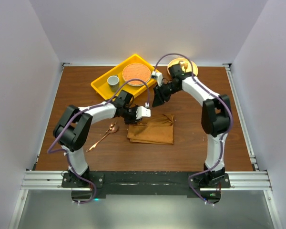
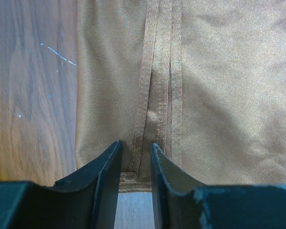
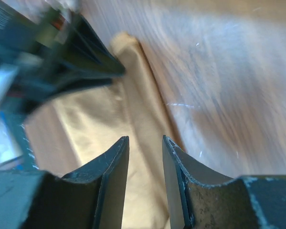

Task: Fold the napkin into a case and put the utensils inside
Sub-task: Fold the lower triangle-folded napkin at the center of the board.

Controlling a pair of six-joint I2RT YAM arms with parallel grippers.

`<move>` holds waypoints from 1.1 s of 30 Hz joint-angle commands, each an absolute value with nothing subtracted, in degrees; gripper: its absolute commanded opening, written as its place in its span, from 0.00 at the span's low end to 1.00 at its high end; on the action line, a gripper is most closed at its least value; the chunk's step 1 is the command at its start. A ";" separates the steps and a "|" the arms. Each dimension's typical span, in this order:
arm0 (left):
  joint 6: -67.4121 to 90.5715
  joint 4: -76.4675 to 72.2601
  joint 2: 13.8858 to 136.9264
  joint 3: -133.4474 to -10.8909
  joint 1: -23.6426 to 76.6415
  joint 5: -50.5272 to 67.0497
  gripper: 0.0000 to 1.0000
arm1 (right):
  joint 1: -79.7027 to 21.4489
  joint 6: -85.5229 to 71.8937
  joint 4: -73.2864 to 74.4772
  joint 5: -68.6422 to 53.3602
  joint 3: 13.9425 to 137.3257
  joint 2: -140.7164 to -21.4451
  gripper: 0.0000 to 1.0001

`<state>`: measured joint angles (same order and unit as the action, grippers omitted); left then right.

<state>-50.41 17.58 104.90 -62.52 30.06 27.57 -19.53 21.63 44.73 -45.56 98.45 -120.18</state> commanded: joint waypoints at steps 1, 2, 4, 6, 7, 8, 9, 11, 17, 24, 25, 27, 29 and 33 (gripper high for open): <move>-51.77 17.93 102.92 -61.44 30.23 26.98 0.34 | -15.74 7.58 42.71 -42.29 94.14 -110.75 0.37; -51.59 17.76 102.92 -61.35 30.23 27.07 0.34 | -14.51 6.25 42.98 -41.32 92.83 -108.22 0.36; -51.33 17.58 102.57 -61.17 30.23 27.16 0.34 | -13.54 2.91 43.42 -38.95 88.17 -105.66 0.36; -50.89 17.49 102.13 -60.91 30.23 27.25 0.34 | -12.40 0.80 42.89 -36.75 82.74 -101.79 0.37; -50.80 17.40 102.04 -60.82 30.23 27.33 0.34 | -12.31 0.36 41.76 -35.78 80.97 -100.65 0.37; -50.63 17.32 101.95 -60.73 30.23 27.42 0.34 | -11.96 -1.48 40.97 -34.90 79.29 -99.59 0.38; -50.54 17.23 101.78 -60.47 30.23 27.51 0.34 | -11.87 -2.80 40.17 -34.46 76.32 -98.10 0.38; -50.36 17.23 101.69 -60.21 30.23 27.60 0.34 | -11.78 -4.30 37.80 -33.32 73.41 -97.39 0.38; -50.27 17.31 101.34 -60.03 30.15 27.77 0.34 | -11.87 -8.08 34.28 -31.12 71.37 -99.49 0.37; -50.19 17.31 101.25 -59.85 30.23 27.95 0.34 | -11.78 -11.33 30.94 -29.44 71.89 -102.48 0.36; -50.27 17.31 101.25 -59.77 30.23 27.95 0.34 | -11.78 -11.60 30.68 -29.27 72.07 -103.00 0.36; -50.27 17.31 101.16 -59.77 30.15 28.21 0.34 | -11.69 -11.86 30.67 -28.40 72.68 -104.23 0.36; -50.27 17.40 101.08 -59.77 30.23 28.21 0.34 | -11.78 -11.60 30.76 -27.43 73.12 -105.11 0.35; -50.19 17.32 101.08 -59.77 30.23 28.39 0.34 | -11.78 -11.51 30.67 -28.91 73.48 -105.38 0.26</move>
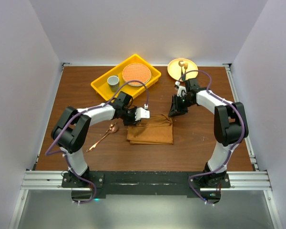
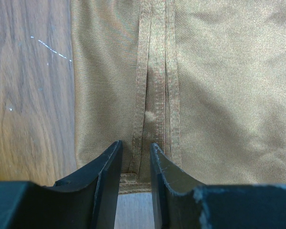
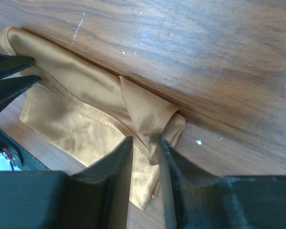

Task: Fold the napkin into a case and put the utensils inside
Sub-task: Fold the lower triangle-folded napkin at the center of the board.

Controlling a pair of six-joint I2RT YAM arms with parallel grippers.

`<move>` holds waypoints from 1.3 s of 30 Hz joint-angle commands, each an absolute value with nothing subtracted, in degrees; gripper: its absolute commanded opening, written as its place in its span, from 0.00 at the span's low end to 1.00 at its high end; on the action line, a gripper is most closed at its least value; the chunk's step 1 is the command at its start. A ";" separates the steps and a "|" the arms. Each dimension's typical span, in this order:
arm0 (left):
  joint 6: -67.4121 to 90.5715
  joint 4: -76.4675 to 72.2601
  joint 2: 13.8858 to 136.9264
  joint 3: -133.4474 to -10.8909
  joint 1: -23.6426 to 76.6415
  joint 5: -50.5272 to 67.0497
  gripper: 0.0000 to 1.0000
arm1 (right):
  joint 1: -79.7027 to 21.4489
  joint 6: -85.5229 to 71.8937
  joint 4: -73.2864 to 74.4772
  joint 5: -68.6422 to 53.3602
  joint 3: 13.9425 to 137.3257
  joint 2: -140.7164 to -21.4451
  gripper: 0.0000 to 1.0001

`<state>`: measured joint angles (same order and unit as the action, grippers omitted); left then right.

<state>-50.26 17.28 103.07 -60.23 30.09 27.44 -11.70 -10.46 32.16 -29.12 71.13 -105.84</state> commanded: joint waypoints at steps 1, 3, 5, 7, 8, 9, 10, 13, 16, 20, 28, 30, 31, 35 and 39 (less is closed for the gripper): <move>-50.19 17.31 101.07 -59.68 30.23 28.30 0.34 | -11.78 -11.51 30.93 -29.26 73.48 -105.12 0.22; -49.92 17.31 101.16 -59.77 30.23 28.39 0.34 | -11.69 -11.16 31.29 -29.88 73.21 -104.07 0.15; -49.66 17.31 101.16 -59.68 30.15 28.39 0.34 | -11.69 -10.99 32.25 -30.93 72.69 -103.54 0.11; -49.31 17.05 101.16 -59.59 30.23 28.48 0.34 | -11.78 -10.64 32.52 -31.29 72.07 -103.10 0.03; -49.22 17.14 101.16 -59.59 30.23 28.56 0.34 | -11.78 -10.46 32.52 -31.12 71.37 -103.10 0.01; -49.22 17.14 101.16 -59.59 30.23 28.65 0.34 | -11.69 -10.20 32.52 -30.94 71.11 -103.27 0.00; -49.04 17.14 101.16 -59.59 30.23 28.65 0.34 | -11.78 -10.02 32.61 -30.76 70.76 -103.45 0.00; -48.87 17.23 101.07 -59.85 30.23 28.57 0.34 | -11.78 -9.58 32.78 -30.41 69.70 -104.15 0.00; -48.87 17.58 101.07 -59.94 30.23 28.21 0.34 | -11.69 -9.58 32.26 -30.41 69.35 -104.33 0.04; -48.87 17.67 101.16 -59.85 30.32 28.30 0.34 | -11.78 -9.84 32.08 -30.23 70.13 -104.59 0.19; -48.43 17.49 101.69 -60.47 30.59 28.21 0.35 | -11.78 -10.63 30.85 -32.34 72.15 -105.56 0.36; -48.34 17.58 101.78 -60.47 30.59 28.13 0.35 | -11.78 -10.55 30.85 -32.78 72.60 -105.91 0.35; -48.43 17.58 101.86 -60.47 30.67 28.13 0.35 | -11.78 -10.63 30.94 -33.39 72.86 -106.00 0.32; -47.64 17.67 101.86 -60.73 30.76 27.95 0.35 | -11.69 -9.59 32.16 -35.07 72.51 -105.47 0.08; -45.97 17.67 101.34 -60.91 30.67 28.12 0.35 | -12.04 -7.30 34.01 -35.25 70.67 -105.47 0.00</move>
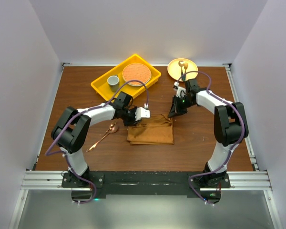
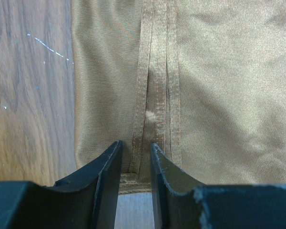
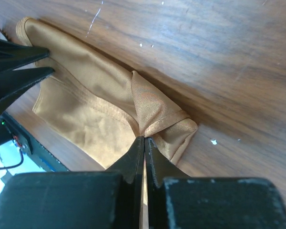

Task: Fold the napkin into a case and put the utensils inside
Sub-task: Fold the lower triangle-folded napkin at the center of the board.

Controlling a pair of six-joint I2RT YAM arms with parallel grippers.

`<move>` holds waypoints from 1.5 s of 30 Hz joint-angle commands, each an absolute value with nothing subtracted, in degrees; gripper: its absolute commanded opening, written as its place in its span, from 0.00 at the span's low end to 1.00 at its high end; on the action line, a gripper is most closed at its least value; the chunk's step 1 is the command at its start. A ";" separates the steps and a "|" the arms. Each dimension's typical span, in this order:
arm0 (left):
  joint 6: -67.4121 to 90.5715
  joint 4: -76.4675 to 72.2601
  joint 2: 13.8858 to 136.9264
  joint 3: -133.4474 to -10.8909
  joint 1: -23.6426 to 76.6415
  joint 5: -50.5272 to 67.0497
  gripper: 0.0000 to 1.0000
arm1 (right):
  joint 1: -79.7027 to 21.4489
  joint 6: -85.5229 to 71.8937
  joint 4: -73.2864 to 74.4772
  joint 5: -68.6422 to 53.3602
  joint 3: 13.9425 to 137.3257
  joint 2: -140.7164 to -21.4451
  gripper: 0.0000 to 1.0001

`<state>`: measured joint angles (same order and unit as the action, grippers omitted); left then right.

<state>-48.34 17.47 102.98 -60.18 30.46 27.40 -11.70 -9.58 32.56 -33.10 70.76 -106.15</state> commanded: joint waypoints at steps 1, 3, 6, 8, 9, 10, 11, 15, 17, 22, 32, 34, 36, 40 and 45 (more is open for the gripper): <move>-45.44 17.75 100.99 -60.91 30.67 28.21 0.35 | -11.95 -6.95 34.01 -34.81 69.62 -106.25 0.00; -43.26 17.75 100.38 -61.00 30.76 28.48 0.36 | -12.13 -6.15 34.01 -33.23 68.91 -107.22 0.00; -38.61 17.76 98.10 -61.26 30.41 28.91 0.37 | -12.13 -5.10 34.36 -30.69 68.73 -110.12 0.00; -36.05 17.67 97.12 -61.35 29.36 29.79 0.39 | -12.13 -4.49 34.63 -29.80 69.34 -111.44 0.00; -33.16 17.49 96.08 -61.26 29.01 29.79 0.40 | -12.22 -4.57 34.45 -28.92 69.52 -111.71 0.00; -31.39 17.32 95.46 -61.17 28.74 29.62 0.41 | -12.22 -4.40 34.37 -28.66 69.78 -111.88 0.00; -29.64 16.79 95.01 -61.17 27.87 29.36 0.42 | -12.13 -4.39 34.37 -28.39 69.96 -112.23 0.00; -19.63 15.91 92.73 -60.04 25.84 29.01 0.45 | -12.13 -4.66 34.45 -28.21 70.31 -112.32 0.00; -16.63 14.95 92.55 -59.15 24.62 27.96 0.47 | -12.22 -4.74 34.37 -28.30 70.23 -112.24 0.00; -7.75 13.72 92.55 -56.61 23.20 26.73 0.49 | -12.22 -5.01 34.54 -29.09 70.40 -111.62 0.00; 1.49 10.64 94.92 -55.19 22.15 26.01 0.49 | -12.30 -4.13 35.24 -29.18 70.31 -110.65 0.00; 2.02 9.94 94.92 -55.90 22.06 26.54 0.47 | -12.22 -4.04 35.42 -29.09 70.40 -110.48 0.00; 2.90 8.97 93.43 -55.64 21.97 26.89 0.44 | -12.22 -3.96 35.60 -29.00 70.49 -110.48 0.00; 4.92 8.09 91.58 -55.55 22.06 29.17 0.39 | -12.30 -3.60 35.68 -28.83 70.49 -110.48 0.00; 8.52 7.82 91.93 -54.84 22.06 30.67 0.37 | -12.30 -3.87 35.42 -28.83 70.58 -110.57 0.00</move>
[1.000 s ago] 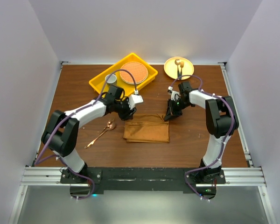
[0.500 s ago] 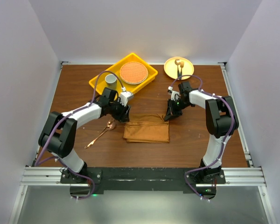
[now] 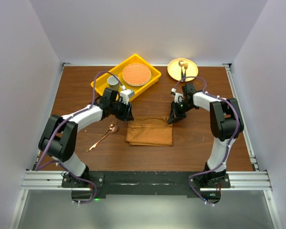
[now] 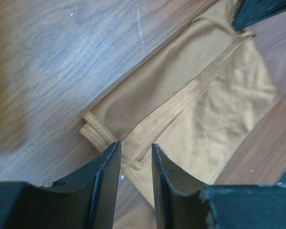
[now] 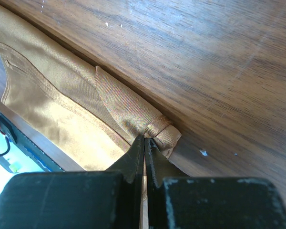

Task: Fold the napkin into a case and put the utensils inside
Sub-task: Fold the lower triangle-folded napkin at the center of the board.

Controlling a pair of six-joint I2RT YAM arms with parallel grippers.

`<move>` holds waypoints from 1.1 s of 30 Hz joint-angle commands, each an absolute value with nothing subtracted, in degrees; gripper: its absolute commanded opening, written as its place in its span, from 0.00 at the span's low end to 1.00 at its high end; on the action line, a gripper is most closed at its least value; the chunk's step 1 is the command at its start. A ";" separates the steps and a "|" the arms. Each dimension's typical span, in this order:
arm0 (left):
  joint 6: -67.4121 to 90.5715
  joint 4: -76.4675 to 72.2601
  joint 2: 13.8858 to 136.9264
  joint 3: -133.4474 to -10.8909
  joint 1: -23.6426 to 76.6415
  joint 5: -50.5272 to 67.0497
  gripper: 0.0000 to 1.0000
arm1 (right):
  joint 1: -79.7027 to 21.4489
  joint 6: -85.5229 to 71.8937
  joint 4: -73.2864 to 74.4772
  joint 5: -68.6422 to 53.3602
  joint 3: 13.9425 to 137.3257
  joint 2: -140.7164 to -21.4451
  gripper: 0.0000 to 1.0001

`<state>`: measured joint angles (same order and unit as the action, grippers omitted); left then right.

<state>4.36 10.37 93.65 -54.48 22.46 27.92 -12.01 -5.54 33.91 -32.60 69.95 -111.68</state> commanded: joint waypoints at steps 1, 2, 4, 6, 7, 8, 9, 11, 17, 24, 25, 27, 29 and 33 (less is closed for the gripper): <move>8.79 7.91 92.28 -54.67 22.06 29.80 0.38 | -12.22 -4.04 35.51 -28.83 70.75 -110.65 0.00; 9.14 8.00 92.98 -54.67 22.06 29.36 0.38 | -12.30 -3.96 35.42 -28.83 70.66 -110.65 0.00; 9.31 8.26 93.69 -54.67 22.06 27.78 0.38 | -12.30 -4.13 35.51 -28.83 70.75 -110.48 0.00; 9.58 8.09 94.57 -54.93 22.06 27.42 0.38 | -12.22 -4.04 35.77 -28.74 71.01 -110.48 0.00; 9.58 7.82 94.92 -55.02 22.06 27.42 0.38 | -12.30 -3.87 35.77 -28.74 71.10 -110.48 0.00; 9.67 7.91 95.70 -55.63 22.06 27.33 0.38 | -12.22 -3.87 36.03 -28.74 71.19 -110.65 0.00; 9.67 8.00 95.97 -55.81 22.06 27.16 0.38 | -12.22 -3.87 36.12 -28.65 71.45 -110.74 0.00; 9.67 8.00 96.94 -56.42 22.06 26.81 0.38 | -12.30 -3.69 36.21 -28.65 71.63 -110.74 0.00; 9.58 9.49 99.14 -57.48 22.06 25.05 0.39 | -12.30 -3.78 36.12 -28.48 71.98 -111.09 0.00; 9.93 9.84 100.90 -58.45 22.06 24.87 0.43 | -12.30 -3.78 36.04 -28.65 72.07 -111.36 0.00; 10.11 9.84 100.99 -58.62 22.06 24.96 0.44 | -12.30 -3.87 36.04 -28.65 72.16 -111.53 0.00; 10.20 10.10 101.60 -58.89 22.06 25.14 0.44 | -12.39 -3.96 36.21 -28.74 72.42 -111.62 0.00; 10.46 9.84 101.78 -58.97 22.06 25.66 0.41 | -12.31 -4.04 36.12 -28.74 72.68 -111.71 0.00; 10.37 10.10 101.69 -59.24 22.06 26.89 0.26 | -12.39 -4.39 36.74 -29.35 73.56 -111.53 0.00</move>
<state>9.72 10.44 101.58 -56.93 22.46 25.28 -12.14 -5.08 36.01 -30.94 71.26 -111.70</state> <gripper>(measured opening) 0.336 0.007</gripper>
